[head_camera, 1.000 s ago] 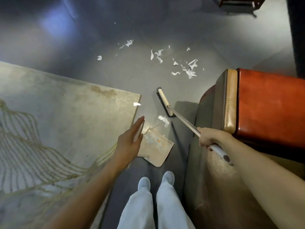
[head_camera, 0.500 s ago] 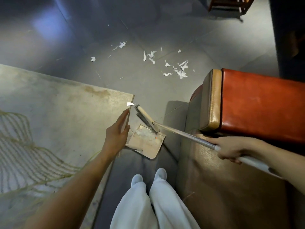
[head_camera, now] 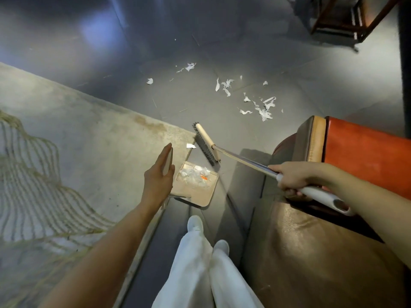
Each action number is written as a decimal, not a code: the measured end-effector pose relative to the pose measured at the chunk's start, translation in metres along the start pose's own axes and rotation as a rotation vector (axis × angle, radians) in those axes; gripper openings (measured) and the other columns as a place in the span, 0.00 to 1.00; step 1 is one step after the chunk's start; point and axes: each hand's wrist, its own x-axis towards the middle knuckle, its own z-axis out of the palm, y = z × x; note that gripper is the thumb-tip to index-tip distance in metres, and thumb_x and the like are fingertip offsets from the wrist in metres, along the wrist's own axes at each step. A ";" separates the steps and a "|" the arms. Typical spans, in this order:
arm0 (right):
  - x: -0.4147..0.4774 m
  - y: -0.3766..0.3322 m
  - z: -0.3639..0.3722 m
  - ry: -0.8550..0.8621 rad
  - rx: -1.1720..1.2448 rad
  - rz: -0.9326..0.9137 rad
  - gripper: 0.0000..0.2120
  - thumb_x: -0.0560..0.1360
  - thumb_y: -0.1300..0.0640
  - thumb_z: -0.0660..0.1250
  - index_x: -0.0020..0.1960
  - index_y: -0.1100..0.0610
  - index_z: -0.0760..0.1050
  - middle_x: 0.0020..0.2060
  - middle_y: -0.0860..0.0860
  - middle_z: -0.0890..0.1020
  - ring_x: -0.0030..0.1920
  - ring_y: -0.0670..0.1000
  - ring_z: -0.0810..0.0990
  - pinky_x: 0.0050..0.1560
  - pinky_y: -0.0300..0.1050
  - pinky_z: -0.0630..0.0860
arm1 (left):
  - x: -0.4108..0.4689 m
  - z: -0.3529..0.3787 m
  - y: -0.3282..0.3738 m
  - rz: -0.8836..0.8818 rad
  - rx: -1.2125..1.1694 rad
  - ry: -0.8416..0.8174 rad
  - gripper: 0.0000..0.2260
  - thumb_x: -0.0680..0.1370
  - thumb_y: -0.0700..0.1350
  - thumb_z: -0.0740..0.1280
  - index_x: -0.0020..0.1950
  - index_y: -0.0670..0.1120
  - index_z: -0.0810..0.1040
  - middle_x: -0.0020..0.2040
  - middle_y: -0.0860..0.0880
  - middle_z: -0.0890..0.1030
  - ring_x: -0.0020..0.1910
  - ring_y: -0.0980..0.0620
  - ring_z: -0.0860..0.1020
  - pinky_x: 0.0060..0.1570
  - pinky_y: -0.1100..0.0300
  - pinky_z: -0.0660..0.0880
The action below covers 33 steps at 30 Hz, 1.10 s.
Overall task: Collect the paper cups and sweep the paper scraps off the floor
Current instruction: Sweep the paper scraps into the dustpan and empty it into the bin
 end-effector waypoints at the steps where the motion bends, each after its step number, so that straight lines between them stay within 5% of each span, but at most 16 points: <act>1: 0.010 -0.012 -0.003 0.013 -0.011 0.000 0.31 0.74 0.67 0.59 0.75 0.50 0.58 0.29 0.55 0.76 0.19 0.47 0.72 0.23 0.38 0.72 | 0.007 0.000 0.000 -0.004 -0.007 0.009 0.25 0.80 0.40 0.61 0.72 0.63 0.64 0.55 0.85 0.62 0.63 0.51 0.75 0.59 0.42 0.74; 7: 0.076 -0.083 -0.027 0.060 -0.144 -0.028 0.20 0.74 0.66 0.58 0.66 0.59 0.67 0.34 0.58 0.77 0.24 0.50 0.73 0.24 0.40 0.73 | 0.061 -0.013 0.000 -0.069 0.022 0.045 0.25 0.81 0.41 0.60 0.73 0.64 0.61 0.71 0.58 0.67 0.58 0.42 0.78 0.58 0.42 0.76; 11: 0.111 -0.121 -0.026 0.064 -0.299 0.022 0.22 0.74 0.67 0.61 0.67 0.64 0.66 0.35 0.58 0.78 0.33 0.56 0.79 0.32 0.46 0.78 | 0.078 -0.023 -0.008 -0.075 0.029 0.039 0.25 0.81 0.42 0.60 0.73 0.65 0.61 0.64 0.64 0.68 0.50 0.45 0.80 0.57 0.45 0.76; 16: 0.118 -0.123 -0.006 -0.113 -0.392 0.027 0.30 0.73 0.69 0.57 0.73 0.55 0.61 0.43 0.62 0.80 0.29 0.53 0.76 0.28 0.44 0.75 | 0.096 -0.034 -0.017 -0.111 0.077 0.023 0.25 0.82 0.42 0.59 0.74 0.64 0.60 0.53 0.57 0.74 0.37 0.52 0.78 0.51 0.49 0.78; 20: 0.085 -0.101 -0.006 -0.198 -0.387 0.018 0.35 0.73 0.69 0.57 0.76 0.47 0.54 0.36 0.58 0.76 0.25 0.50 0.74 0.23 0.40 0.74 | 0.094 -0.038 -0.014 -0.106 0.045 -0.020 0.24 0.82 0.41 0.58 0.74 0.63 0.60 0.60 0.59 0.72 0.46 0.51 0.78 0.55 0.51 0.77; 24: 0.052 -0.093 -0.018 -0.157 -0.259 0.021 0.36 0.74 0.65 0.57 0.77 0.44 0.51 0.34 0.55 0.78 0.22 0.47 0.73 0.28 0.41 0.76 | 0.075 -0.021 -0.005 -0.077 0.032 -0.066 0.23 0.82 0.41 0.57 0.74 0.61 0.60 0.61 0.60 0.69 0.55 0.61 0.69 0.55 0.68 0.65; 28: 0.037 -0.096 -0.029 -0.092 -0.264 -0.007 0.35 0.76 0.65 0.57 0.78 0.47 0.49 0.38 0.53 0.78 0.20 0.44 0.73 0.27 0.39 0.75 | 0.063 -0.011 0.004 -0.049 0.003 -0.111 0.22 0.82 0.41 0.56 0.72 0.61 0.60 0.62 0.62 0.68 0.58 0.61 0.69 0.50 0.81 0.61; 33: 0.026 -0.087 -0.055 -0.058 -0.140 0.037 0.35 0.77 0.64 0.58 0.78 0.46 0.48 0.34 0.55 0.77 0.21 0.45 0.72 0.24 0.37 0.73 | 0.078 -0.006 0.014 -0.038 0.028 -0.106 0.24 0.82 0.37 0.56 0.75 0.55 0.60 0.74 0.55 0.65 0.70 0.52 0.67 0.64 0.65 0.60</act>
